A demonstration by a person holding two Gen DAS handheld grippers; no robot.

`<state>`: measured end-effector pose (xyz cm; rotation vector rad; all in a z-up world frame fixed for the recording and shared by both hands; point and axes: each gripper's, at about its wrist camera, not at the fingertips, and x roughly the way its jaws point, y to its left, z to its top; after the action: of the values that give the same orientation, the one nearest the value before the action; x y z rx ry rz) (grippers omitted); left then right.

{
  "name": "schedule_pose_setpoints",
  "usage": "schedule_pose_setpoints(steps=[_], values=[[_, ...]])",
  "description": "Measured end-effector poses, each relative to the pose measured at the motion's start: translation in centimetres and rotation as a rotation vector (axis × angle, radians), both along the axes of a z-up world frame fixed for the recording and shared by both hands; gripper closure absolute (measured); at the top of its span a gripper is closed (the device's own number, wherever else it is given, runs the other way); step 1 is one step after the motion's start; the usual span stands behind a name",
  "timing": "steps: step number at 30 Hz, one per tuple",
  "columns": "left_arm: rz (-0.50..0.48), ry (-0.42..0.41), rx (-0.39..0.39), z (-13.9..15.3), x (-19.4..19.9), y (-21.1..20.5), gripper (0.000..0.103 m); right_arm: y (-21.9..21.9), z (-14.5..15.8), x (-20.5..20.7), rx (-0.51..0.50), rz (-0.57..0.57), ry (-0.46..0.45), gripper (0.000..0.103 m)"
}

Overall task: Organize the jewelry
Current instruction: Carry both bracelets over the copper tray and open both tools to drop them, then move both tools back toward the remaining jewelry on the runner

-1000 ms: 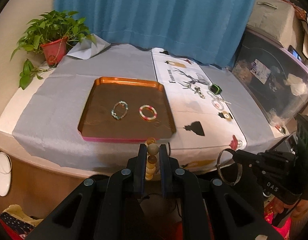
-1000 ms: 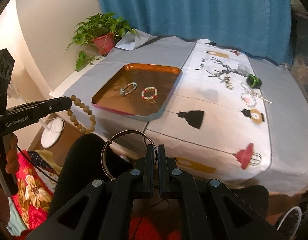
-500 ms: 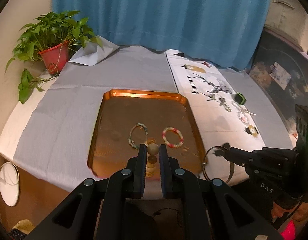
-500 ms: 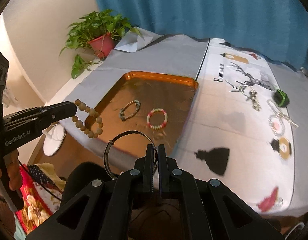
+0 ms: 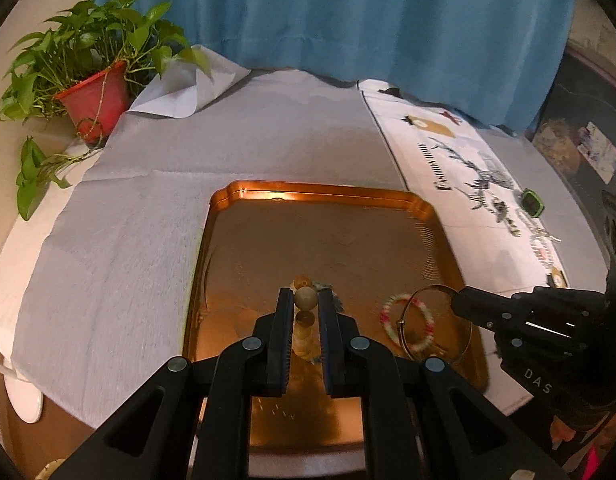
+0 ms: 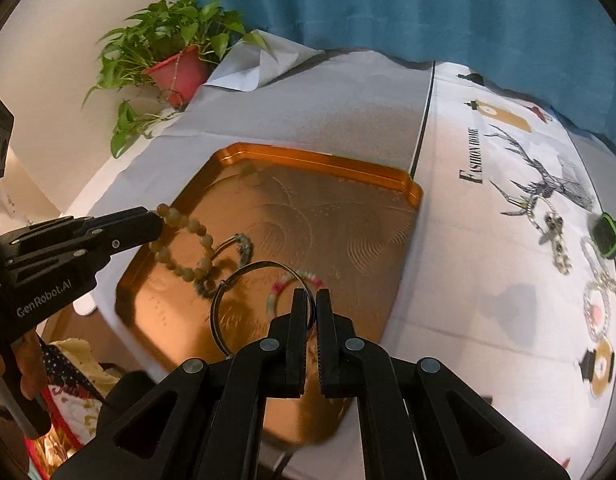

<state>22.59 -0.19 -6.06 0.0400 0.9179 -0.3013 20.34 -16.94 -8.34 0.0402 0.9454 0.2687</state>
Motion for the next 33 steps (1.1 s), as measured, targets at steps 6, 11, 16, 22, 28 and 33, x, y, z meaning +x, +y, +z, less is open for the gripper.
schedule_pose_setpoints(steps=[6,11,16,22,28,33], values=[[0.016,0.009,0.035,-0.8,1.5,0.0,0.073,0.3,-1.2,2.1,0.012,-0.005,0.018,0.093],[0.110,-0.046,0.041,0.6,-0.4,1.7,0.005,-0.1,-0.8,1.2,-0.059,-0.064,-0.009,0.025],[0.149,-0.048,0.066,1.3,-5.7,2.8,0.005,-0.9,0.8,-3.9,-0.079,-0.061,-0.050,0.024],[0.159,-0.042,0.055,2.2,-13.8,2.6,0.005,-1.8,3.1,-12.9,-0.070,-0.066,-0.085,0.023],[0.117,-0.104,0.039,5.1,-20.2,1.5,0.005,-2.4,6.2,-20.0,-0.068,-0.076,-0.170,0.021],[0.090,-0.170,0.043,7.5,-24.1,0.2,0.004,-3.1,8.6,-24.7,-0.059,-0.093,-0.252,0.020]])
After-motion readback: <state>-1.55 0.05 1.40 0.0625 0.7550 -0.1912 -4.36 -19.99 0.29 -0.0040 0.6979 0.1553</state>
